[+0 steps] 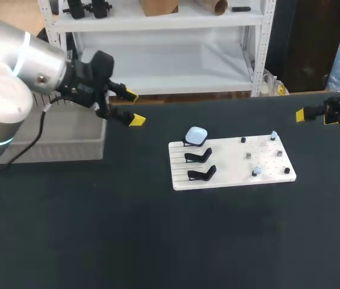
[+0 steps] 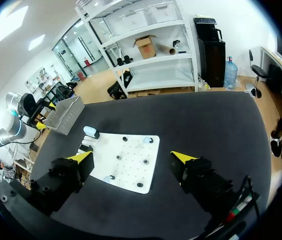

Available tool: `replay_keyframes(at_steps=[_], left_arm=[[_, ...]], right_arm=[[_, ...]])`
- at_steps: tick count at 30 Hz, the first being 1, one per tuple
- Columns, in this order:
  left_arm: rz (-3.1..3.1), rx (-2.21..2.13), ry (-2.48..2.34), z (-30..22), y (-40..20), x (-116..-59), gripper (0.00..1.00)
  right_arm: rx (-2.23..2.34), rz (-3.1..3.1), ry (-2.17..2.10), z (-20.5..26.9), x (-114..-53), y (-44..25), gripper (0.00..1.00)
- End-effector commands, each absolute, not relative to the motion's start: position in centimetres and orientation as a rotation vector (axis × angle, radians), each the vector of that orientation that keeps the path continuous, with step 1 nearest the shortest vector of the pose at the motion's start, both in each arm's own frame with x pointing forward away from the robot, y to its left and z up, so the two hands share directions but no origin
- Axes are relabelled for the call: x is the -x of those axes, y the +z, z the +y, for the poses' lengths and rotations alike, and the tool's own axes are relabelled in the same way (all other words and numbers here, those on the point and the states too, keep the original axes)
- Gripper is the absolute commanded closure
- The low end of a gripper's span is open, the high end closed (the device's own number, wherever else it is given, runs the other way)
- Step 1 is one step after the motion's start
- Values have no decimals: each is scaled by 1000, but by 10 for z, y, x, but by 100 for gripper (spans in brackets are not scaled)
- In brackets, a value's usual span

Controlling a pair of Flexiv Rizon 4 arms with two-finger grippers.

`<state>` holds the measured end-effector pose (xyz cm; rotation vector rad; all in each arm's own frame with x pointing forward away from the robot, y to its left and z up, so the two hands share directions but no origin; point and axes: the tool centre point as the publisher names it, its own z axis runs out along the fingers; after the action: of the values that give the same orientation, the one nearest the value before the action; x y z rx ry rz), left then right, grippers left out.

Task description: Pick up each earbud case from the left stands, insert the matching earbuds, close the lid, and place the case in the box.

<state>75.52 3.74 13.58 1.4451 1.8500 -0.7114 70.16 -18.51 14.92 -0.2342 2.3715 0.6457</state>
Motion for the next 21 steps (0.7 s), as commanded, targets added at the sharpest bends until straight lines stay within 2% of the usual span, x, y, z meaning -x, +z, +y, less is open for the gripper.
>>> replay_keyframes(at_steps=[1, 13, 18, 21], left_arm=[[1830, -1523, -835, 20, 111, -773, 0], [1705, -1617, -875, -6, 83, -784, 0], [1663, -1636, -882, -19, 77, -786, 10], [1644, -1650, -879, -27, 70, -786, 23]], right_arm=[[236, 2371, 646, -185, -702, 149, 0], [236, 2371, 646, -185, -702, 149, 0], [236, 2371, 646, -185, -702, 149, 0], [236, 2371, 646, -185, -702, 149, 0]])
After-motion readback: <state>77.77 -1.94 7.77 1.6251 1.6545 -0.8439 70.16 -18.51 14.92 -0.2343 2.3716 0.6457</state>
